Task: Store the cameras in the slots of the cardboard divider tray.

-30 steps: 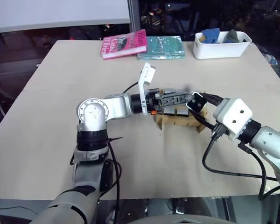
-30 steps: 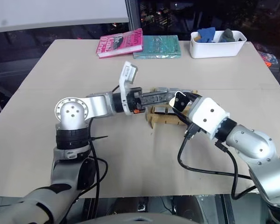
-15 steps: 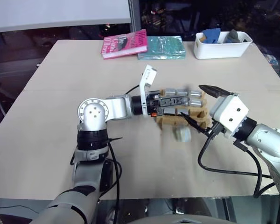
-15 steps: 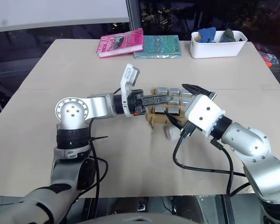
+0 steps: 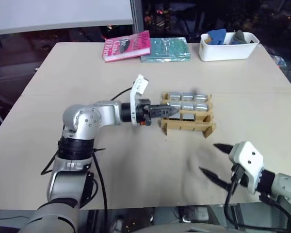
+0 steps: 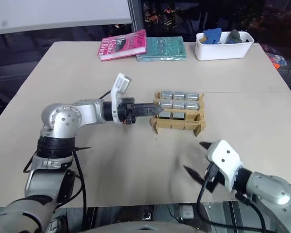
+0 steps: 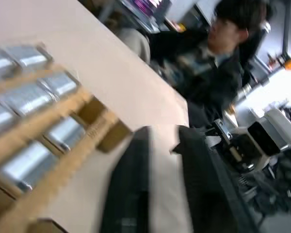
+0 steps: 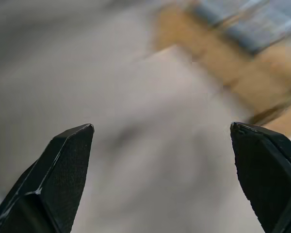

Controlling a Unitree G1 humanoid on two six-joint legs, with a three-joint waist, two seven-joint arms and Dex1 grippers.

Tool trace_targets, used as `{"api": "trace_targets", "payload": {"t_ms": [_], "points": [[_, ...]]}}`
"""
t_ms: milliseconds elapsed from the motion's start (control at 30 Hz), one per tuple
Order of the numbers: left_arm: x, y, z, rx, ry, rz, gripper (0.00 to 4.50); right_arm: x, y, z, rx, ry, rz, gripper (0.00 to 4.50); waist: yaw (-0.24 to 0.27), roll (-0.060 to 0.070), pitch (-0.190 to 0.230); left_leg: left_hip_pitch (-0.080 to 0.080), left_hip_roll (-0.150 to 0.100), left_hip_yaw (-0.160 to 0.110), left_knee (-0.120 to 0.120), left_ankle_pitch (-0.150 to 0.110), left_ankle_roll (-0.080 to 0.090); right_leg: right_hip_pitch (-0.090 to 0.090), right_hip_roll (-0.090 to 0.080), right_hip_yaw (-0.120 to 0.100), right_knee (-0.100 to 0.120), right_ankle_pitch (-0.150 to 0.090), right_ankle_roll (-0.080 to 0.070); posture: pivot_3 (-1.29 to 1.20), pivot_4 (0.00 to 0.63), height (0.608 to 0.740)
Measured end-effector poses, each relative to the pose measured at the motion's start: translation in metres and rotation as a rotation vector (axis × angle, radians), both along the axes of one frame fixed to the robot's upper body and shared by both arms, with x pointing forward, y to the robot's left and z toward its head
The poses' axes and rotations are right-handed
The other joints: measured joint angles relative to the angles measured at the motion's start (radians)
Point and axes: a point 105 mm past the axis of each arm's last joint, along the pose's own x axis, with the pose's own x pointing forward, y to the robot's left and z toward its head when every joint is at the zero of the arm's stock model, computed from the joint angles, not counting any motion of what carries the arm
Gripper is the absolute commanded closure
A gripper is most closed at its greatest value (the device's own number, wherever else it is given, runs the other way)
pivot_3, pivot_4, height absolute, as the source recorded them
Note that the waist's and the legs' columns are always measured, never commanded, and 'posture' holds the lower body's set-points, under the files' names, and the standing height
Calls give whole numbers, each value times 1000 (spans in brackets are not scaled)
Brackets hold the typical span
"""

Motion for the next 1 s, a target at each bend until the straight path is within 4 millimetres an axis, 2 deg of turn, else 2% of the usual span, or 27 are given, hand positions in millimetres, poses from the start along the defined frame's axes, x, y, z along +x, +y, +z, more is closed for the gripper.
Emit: {"api": "trace_targets", "payload": {"t_ms": [100, 167, 200, 333, 533, 800, 1000], "points": [[-2, 2, -5, 24, -45, -18, 1158, -9, 1, -4, 12, 67, 31, 0, 5, 0, 0, 1, 0, 0, 0, 0, 0, 1, 0, 0, 0, 0, 0, 0, 150, 740], [-2, 8, -13, 47, -56, -10, 248, -12, -1, -4, 7, 86, 42, 0, 5, 0, 0, 0, 0, 0, 0, 0, 0, 0, 0, 0, 0, 0, 0, 0, 150, 740], [-2, 10, -15, 53, -60, -8, 85, -10, -1, -2, 7, 78, 37, 0, 5, -1, 0, 0, 0, 0, 0, 0, 0, 0, 1, 1, 0, 0, 0, 0, 150, 740], [-1, 9, -14, 33, -105, 13, 85, 1, -1, 8, 28, 5, -5, 0, 12, -1, 1, -2, 0, -1, 0, 0, 0, -1, 0, 0, -1, 0, 0, 0, 150, 740], [18, 21, -4, -15, -226, 183, 85, 23, 0, 29, 109, -121, -90, 0, 8, -2, 1, -2, 0, -1, 0, 0, 1, -1, 0, 0, -1, 0, 0, 0, 150, 740], [33, 40, 4, -19, -362, 345, 85, 45, -13, 31, 113, -164, -186, 0, 10, -2, 1, -2, -1, -1, 0, 0, 1, -1, 0, 0, -1, 0, 0, 0, 150, 740], [34, 54, -14, 34, -404, 419, 85, 59, -23, 27, 92, -186, -258, 0, 8, -2, 1, -2, 0, -1, 0, 0, 1, -1, 0, 0, -1, 0, 0, 0, 150, 740]]}}
